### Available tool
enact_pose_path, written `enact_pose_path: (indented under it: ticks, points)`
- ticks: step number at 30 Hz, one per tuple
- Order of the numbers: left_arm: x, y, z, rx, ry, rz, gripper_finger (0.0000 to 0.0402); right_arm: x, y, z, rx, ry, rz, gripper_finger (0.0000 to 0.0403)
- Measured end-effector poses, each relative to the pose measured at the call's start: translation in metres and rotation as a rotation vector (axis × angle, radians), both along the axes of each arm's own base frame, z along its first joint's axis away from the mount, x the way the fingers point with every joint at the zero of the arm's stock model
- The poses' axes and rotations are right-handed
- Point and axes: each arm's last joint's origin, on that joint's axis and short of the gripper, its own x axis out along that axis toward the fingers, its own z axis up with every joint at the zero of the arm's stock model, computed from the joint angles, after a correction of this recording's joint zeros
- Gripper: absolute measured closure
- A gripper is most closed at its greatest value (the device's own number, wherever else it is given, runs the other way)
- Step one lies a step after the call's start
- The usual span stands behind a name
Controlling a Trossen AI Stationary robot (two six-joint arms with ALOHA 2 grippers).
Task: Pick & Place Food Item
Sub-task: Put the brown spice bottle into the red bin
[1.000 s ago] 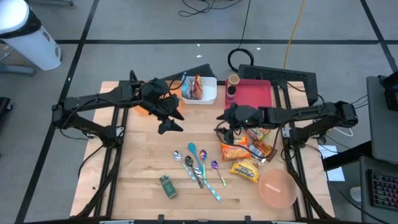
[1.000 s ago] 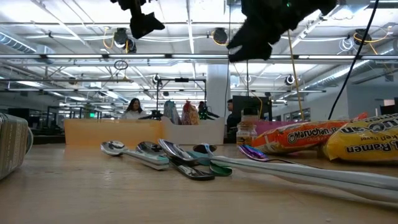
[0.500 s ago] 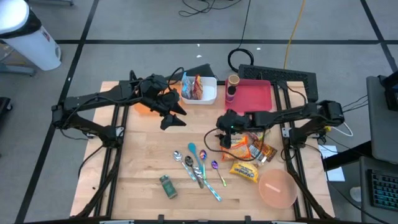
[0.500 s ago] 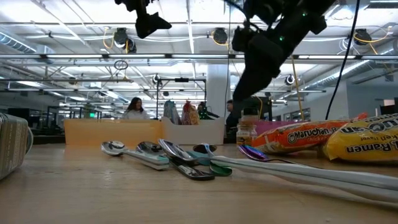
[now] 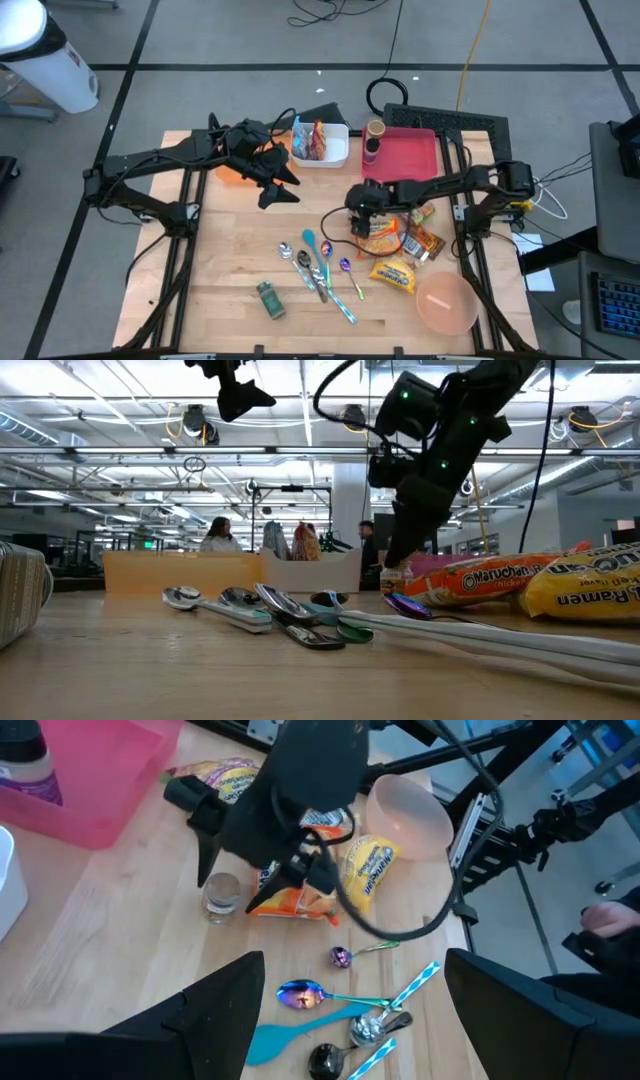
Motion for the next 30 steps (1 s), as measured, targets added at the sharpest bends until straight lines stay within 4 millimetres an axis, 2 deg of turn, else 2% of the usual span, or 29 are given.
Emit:
enact_pose_path:
  ticks: [6,14,27,30]
  points:
    - [0.0000,0.0000,0.0000,0.000,0.000,0.000,0.0082,0.0022,-0.0003,-0.0102,0.016,0.030,-0.023,0.0138]
    - [0.0001,0.0001,-0.0001,-0.002,0.001,0.003,0.0082,0.0017,-0.0009,-0.0110,0.000,0.038,-0.038,0.0140]
    - [0.0001,0.0001,-0.0001,0.002,0.000,0.002,0.0082,0.0015,-0.0010,-0.0108,0.012,0.036,-0.058,0.0225]
    - [0.0001,0.0001,-0.0001,0.003,0.000,0.001,0.0082,0.0009,-0.0010,-0.0096,0.020,0.032,-0.072,0.0227]
